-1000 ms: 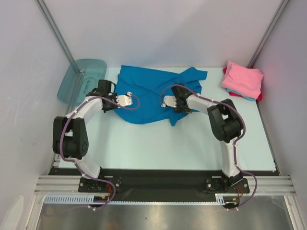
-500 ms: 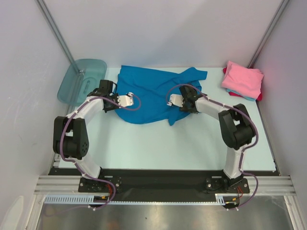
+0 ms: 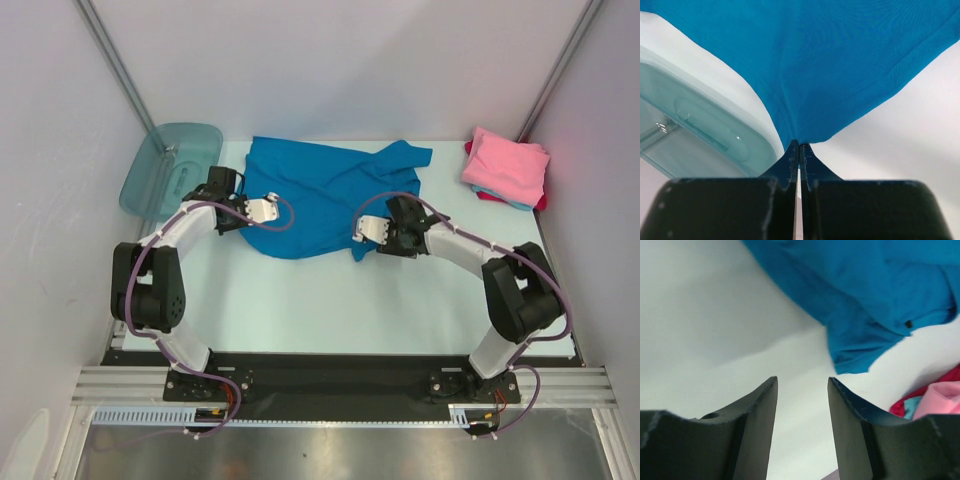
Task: Fold and stack the t-shirts
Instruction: Move the tshirt to the center of the board
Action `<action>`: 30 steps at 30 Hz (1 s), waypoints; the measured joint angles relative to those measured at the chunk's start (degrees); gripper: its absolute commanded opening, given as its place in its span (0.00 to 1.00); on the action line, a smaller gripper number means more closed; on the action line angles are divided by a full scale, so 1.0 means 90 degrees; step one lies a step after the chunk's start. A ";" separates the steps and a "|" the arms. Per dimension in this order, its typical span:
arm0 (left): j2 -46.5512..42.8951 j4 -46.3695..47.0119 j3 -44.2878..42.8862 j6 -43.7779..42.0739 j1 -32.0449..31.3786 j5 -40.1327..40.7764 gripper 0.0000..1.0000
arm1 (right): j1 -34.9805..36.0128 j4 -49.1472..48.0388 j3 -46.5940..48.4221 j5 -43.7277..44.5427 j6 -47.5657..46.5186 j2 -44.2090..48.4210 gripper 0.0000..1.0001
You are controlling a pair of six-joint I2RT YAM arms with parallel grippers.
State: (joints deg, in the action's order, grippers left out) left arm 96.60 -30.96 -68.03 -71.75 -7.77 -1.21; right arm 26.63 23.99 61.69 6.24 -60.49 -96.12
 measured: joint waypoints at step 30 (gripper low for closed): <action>0.0005 0.0153 -0.0002 0.0124 -0.0056 0.0107 0.00 | 0.0578 -0.2511 -0.0563 0.0119 -0.0415 -0.1037 0.06</action>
State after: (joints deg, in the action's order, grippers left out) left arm 96.64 -29.58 -68.05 -70.63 -8.27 -0.25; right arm 31.83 1.39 56.62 7.31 -64.23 -105.45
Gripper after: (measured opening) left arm 0.007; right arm 0.064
